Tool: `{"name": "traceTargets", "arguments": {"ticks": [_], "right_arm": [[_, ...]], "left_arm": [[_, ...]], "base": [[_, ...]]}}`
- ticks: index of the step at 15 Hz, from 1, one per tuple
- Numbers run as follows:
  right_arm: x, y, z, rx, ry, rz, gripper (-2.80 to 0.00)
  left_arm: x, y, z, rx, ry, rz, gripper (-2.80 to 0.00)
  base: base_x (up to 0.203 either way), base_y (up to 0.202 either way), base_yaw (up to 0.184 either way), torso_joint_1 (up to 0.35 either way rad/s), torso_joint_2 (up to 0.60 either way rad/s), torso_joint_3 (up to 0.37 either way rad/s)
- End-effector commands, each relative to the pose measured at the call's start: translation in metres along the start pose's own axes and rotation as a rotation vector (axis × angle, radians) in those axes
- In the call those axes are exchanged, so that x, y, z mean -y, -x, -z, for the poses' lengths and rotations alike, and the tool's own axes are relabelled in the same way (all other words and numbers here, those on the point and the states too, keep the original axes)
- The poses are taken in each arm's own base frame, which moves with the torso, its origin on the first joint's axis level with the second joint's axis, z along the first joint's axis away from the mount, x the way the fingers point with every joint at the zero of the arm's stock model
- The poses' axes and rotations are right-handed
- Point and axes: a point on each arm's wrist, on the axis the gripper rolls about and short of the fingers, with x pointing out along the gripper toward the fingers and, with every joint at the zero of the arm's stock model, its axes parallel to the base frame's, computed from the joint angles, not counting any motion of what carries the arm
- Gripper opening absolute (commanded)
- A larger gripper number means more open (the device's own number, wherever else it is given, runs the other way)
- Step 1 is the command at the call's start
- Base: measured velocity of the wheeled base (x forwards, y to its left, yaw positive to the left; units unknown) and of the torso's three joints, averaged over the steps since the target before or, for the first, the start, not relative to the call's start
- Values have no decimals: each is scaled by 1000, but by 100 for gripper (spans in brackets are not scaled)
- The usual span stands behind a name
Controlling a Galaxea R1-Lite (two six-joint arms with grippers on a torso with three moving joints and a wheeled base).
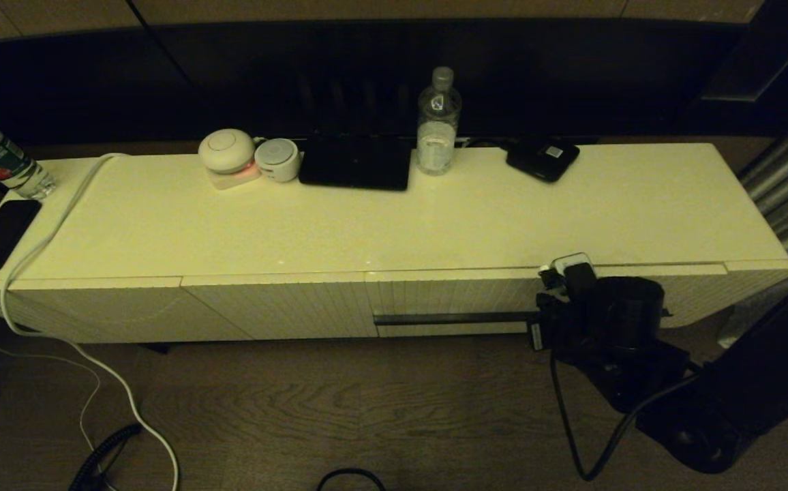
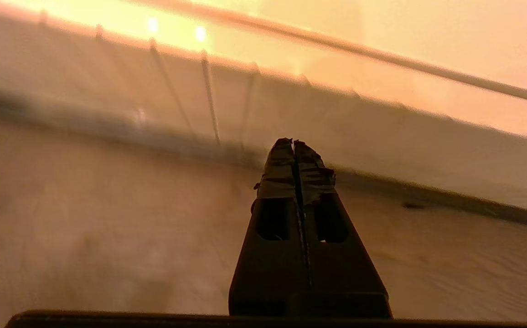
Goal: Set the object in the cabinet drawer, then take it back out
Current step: Close the drawer, then open the drawer
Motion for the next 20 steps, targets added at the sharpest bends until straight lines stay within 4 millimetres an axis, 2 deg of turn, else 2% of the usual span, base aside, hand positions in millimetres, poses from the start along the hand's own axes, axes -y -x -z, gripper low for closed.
{"name": "traceTargets", "arguments": {"ticks": [1,3,7,9,11,13,15,20], "right_arm": [[18,38,-25,13,45,-12,-280],[34,72,-38,-26,146,-37,-280],[58,144,-44,-147,465,-115,-280],[67,168,-45,-126,692,-141,-280],[73,186,-32,-142,875,-173,-280],[74,193,-9,-183,1033,-229,-280],[72,192,4,-212,1111,-290,-280],[61,162,19,-250,1090,-524,-280]], "left_arm": [[0,0,0,2,1,-1,-280],[0,0,0,2,1,-1,-280],[0,0,0,2,1,-1,-280],[0,0,0,2,1,-1,-280],[0,0,0,2,1,-1,-280],[0,0,0,2,1,-1,-280],[0,0,0,2,1,-1,-280],[0,0,0,1,1,-1,-280]], "base": [[0,0,0,0,0,0],[0,0,0,0,0,0],[0,0,0,0,0,0],[0,0,0,0,0,0],[0,0,0,0,0,0],[0,0,0,0,0,0],[0,0,0,0,0,0],[0,0,0,0,0,0]]}}
